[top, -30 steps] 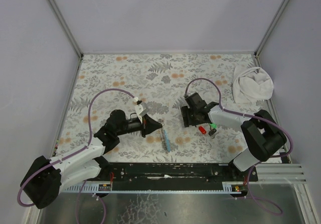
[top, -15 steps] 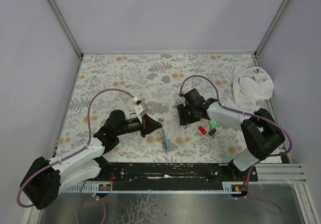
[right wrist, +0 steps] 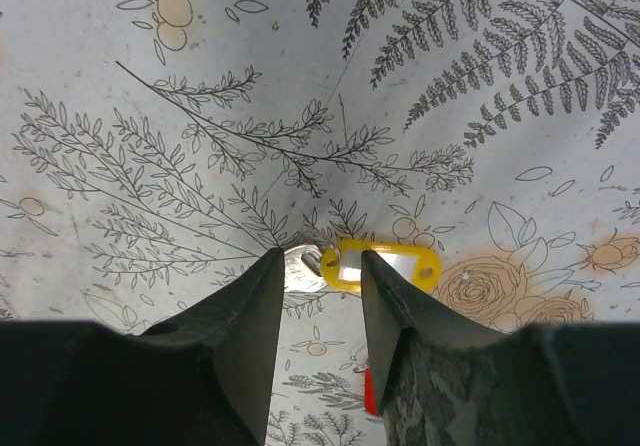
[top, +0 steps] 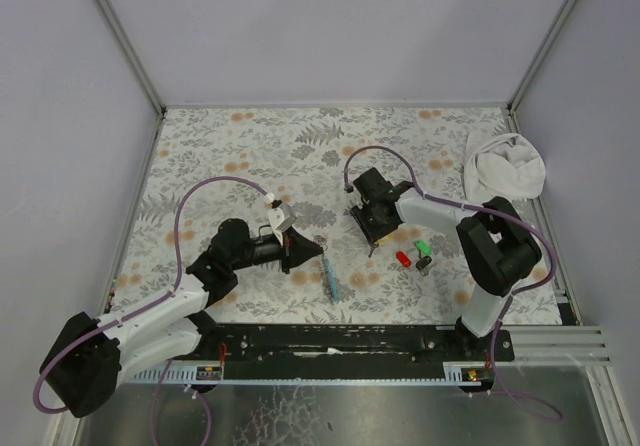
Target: Put the keys on the keyring
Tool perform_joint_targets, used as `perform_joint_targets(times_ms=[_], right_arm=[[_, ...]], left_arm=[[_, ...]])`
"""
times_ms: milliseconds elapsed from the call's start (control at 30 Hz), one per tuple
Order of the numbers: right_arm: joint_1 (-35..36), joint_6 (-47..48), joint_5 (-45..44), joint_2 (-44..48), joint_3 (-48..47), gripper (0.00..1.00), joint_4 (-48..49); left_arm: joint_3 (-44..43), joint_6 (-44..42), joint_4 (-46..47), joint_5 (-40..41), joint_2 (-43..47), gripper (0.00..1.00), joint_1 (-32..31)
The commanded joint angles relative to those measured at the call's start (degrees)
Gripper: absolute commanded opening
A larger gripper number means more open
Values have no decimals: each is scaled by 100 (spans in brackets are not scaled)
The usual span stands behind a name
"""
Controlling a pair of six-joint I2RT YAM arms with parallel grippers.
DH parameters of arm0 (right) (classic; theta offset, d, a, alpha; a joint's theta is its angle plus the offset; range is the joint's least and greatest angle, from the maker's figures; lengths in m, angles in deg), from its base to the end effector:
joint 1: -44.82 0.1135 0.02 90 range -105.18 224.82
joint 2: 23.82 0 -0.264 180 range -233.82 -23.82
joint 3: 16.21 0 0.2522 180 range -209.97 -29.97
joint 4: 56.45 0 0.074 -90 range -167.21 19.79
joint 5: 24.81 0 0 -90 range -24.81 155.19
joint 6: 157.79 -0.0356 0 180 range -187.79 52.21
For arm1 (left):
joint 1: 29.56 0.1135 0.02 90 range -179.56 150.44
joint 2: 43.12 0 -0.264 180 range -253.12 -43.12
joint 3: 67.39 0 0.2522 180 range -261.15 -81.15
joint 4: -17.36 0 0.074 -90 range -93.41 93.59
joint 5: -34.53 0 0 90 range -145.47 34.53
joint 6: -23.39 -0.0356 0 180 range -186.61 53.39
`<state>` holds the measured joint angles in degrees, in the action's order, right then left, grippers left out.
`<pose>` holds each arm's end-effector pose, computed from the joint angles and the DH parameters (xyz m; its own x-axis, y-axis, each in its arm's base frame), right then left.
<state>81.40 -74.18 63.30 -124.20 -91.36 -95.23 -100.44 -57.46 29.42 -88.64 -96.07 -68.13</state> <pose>0.2767 0.2039 0.1672 -0.7823 -0.4421 -0.4388 -0.5001 0.8658 0.0193 0.1449 -0.1405 0.2242 -0.2557 0.0336 -0.9662 0.9167 0.3260 -0.2312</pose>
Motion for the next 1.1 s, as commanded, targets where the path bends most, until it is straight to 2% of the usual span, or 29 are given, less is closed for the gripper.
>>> perform_joint_targets(times_ms=[0,333,533,633,767,900,1067], right_arm=[[-16,368,18,-29,-264,43,-110],[-32,517,561,-214,-297,37,-72],[-37,521,593,-166,-293,29,-82],[-38,516,610,-68,-270,23,-67],[-37,504,626,40,-250,10,-14],[-37,441,737,330,-53,1,283],[-37,343,936,848,589,0,1254]], left_arm=[[-111,-45,111,40,118,0,-4],[-116,-45,90,26,118,0,-2],[-105,-45,82,29,140,0,-1],[-110,-45,72,34,159,0,-2],[-112,-45,68,44,162,0,-2],[-110,-45,63,63,180,0,-2],[-75,-19,80,140,245,0,-2]])
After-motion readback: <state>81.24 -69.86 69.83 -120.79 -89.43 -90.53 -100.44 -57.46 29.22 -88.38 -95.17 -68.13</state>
